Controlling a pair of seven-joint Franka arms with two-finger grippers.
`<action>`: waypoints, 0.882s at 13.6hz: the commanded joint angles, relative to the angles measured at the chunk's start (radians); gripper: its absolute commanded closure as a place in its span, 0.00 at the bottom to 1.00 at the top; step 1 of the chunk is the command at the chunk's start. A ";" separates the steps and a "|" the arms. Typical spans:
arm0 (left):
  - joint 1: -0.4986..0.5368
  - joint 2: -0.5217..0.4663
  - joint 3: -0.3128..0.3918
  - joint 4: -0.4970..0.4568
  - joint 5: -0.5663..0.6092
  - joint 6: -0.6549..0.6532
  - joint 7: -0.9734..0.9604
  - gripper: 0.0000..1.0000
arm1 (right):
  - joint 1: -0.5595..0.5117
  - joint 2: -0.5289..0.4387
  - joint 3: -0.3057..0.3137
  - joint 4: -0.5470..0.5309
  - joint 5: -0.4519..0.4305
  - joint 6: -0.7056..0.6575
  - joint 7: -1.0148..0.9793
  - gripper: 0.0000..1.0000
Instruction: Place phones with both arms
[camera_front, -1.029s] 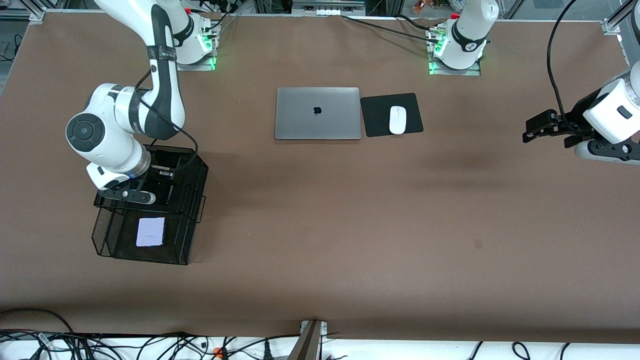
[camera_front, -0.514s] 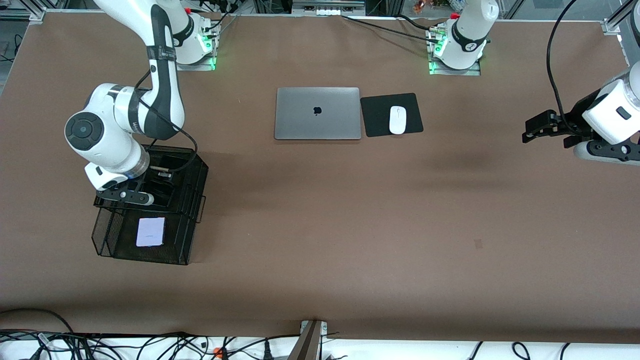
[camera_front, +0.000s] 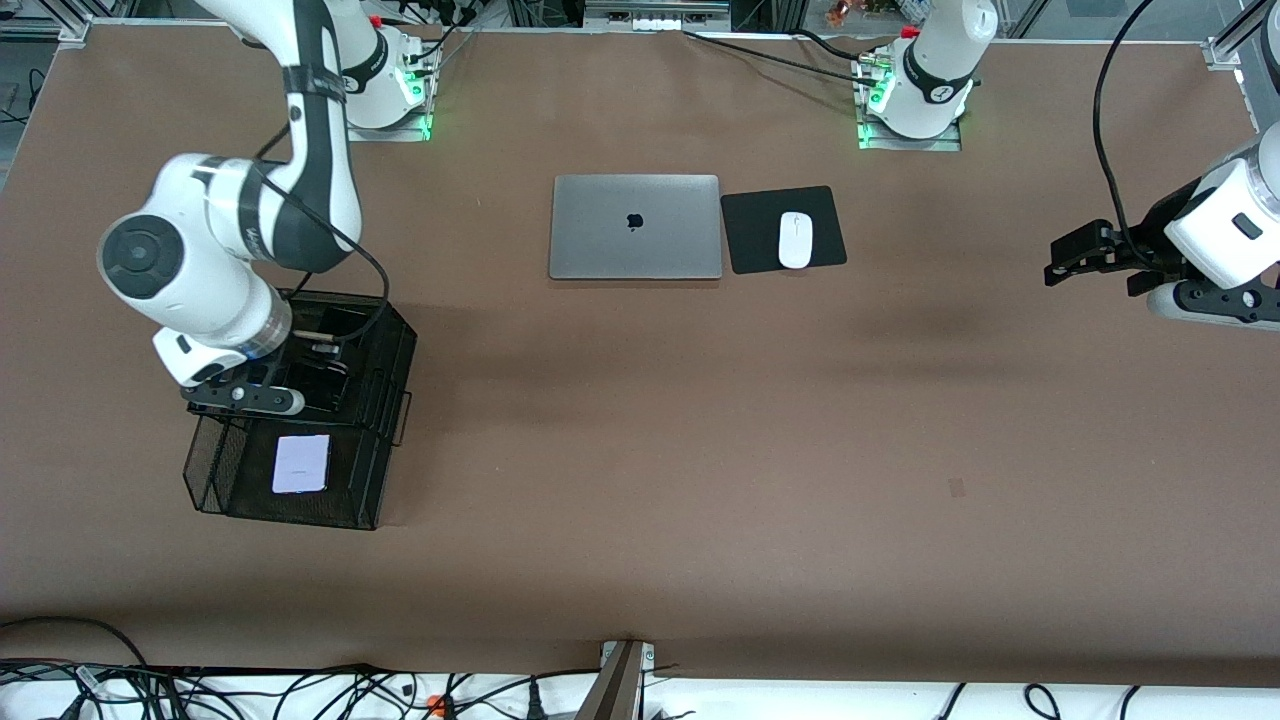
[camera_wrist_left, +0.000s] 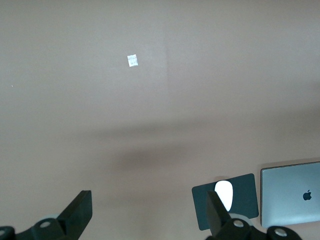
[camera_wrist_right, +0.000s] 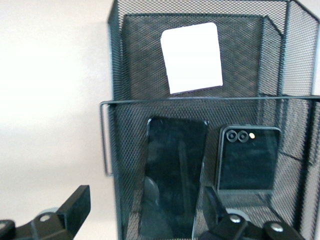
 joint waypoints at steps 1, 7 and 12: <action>-0.008 -0.003 0.004 0.008 0.023 -0.016 -0.012 0.00 | 0.007 -0.031 -0.047 0.144 -0.012 -0.202 -0.009 0.00; -0.008 -0.006 0.002 0.014 0.023 -0.041 -0.012 0.00 | -0.068 -0.029 -0.080 0.387 0.020 -0.479 -0.011 0.01; -0.008 -0.010 0.002 0.014 0.023 -0.047 -0.012 0.00 | -0.093 -0.026 -0.075 0.398 0.037 -0.478 -0.012 0.01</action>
